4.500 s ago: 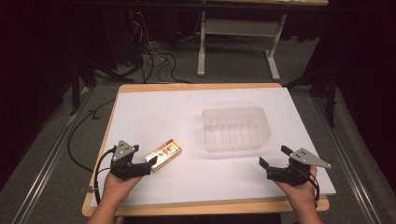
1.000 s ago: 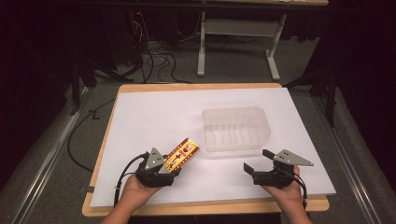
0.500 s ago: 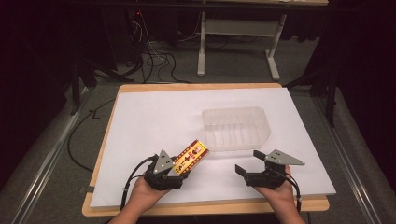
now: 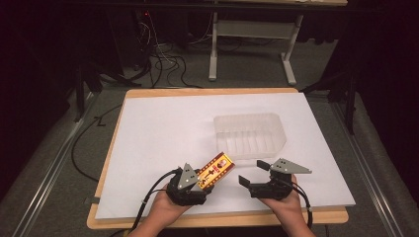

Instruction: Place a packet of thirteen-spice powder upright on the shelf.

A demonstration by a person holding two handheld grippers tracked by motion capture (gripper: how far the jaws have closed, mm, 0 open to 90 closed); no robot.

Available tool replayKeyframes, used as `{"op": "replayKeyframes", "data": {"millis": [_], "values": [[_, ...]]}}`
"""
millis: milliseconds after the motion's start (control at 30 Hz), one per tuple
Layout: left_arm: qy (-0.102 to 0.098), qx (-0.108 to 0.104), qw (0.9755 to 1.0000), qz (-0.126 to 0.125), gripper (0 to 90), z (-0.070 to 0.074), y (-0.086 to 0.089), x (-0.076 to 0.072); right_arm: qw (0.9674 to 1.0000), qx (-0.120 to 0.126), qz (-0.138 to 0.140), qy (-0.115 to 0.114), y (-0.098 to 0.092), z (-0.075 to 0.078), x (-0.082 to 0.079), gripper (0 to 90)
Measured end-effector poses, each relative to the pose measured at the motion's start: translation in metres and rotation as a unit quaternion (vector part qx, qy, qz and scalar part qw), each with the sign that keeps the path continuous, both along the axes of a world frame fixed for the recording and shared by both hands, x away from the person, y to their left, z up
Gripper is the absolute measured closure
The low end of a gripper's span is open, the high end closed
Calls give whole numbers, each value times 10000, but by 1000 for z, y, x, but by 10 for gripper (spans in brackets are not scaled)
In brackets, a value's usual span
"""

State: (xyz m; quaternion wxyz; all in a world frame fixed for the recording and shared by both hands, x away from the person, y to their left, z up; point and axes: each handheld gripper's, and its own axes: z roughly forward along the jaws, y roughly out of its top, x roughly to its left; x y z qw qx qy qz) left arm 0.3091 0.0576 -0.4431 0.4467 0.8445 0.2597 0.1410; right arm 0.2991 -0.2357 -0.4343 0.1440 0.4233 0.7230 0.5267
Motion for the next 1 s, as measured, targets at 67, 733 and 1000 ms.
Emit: {"op": "replayKeyframes", "data": {"millis": [67,733,1000], "values": [[-5,-13,10000,-38,326,0,-4,-1,10000,71,32,28,1,0,1,79],[-203,-193,9995,-163,326,2,-30,-13,9981,529,155,280,10,-2,6,163],[-274,-232,9993,-111,326,3,-29,-14,9954,777,261,499,8,-5,10,257]]}}
